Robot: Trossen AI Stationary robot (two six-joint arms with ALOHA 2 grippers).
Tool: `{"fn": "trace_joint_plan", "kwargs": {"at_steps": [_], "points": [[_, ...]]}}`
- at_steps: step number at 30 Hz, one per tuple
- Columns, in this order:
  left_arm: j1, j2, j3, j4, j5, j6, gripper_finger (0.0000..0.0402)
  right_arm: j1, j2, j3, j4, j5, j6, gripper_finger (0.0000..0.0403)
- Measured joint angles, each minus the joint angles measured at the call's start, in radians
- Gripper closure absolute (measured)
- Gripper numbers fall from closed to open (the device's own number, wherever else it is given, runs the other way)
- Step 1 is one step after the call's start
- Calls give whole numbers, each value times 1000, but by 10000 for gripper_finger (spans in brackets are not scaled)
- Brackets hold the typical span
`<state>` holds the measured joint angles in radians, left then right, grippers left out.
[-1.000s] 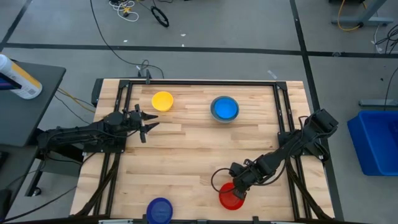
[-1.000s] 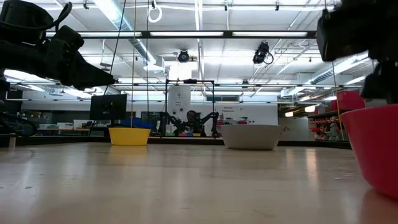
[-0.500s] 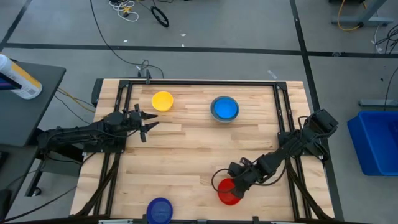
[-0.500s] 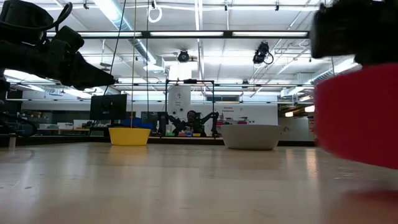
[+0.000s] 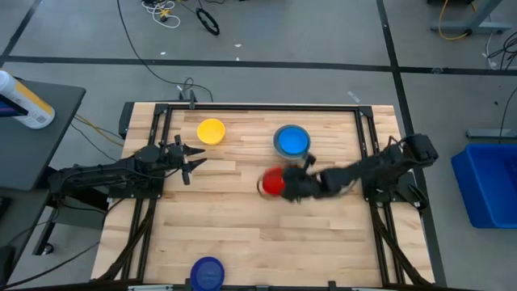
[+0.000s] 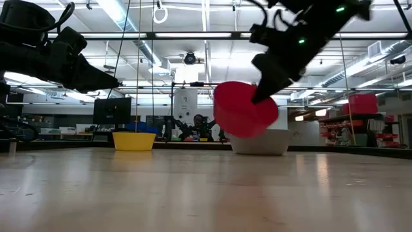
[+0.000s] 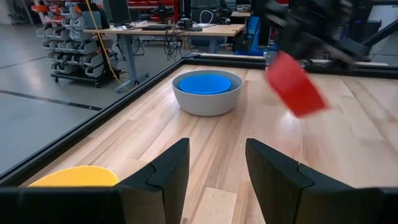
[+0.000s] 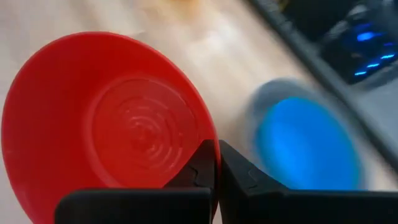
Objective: Nest bowls inside each other
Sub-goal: Stack the red bowl on the light blue bowl
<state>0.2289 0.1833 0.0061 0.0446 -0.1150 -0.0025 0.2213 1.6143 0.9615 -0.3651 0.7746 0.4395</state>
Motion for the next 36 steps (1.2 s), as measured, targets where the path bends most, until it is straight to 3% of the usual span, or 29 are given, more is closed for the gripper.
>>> {"fn": "trace_joint_plan", "kwargs": {"at_steps": [7, 14, 18, 26, 36], "points": [[0, 0, 0, -2, 1, -7, 235, -280, -102, 0, 27, 0, -225, 402], [0, 0, 0, -5, 4, -16, 235, -506, -131, 0, -68, -220, -246, 402], [0, 0, 0, -7, 4, -18, 235, -575, -124, 0, -136, -259, -257, 403], [0, 0, 0, -7, 4, -22, 235, -663, -116, 0, -178, -512, -248, 403], [0, 0, 0, -8, 5, -38, 235, -687, -5, 2, -186, -611, -244, 403]]}}
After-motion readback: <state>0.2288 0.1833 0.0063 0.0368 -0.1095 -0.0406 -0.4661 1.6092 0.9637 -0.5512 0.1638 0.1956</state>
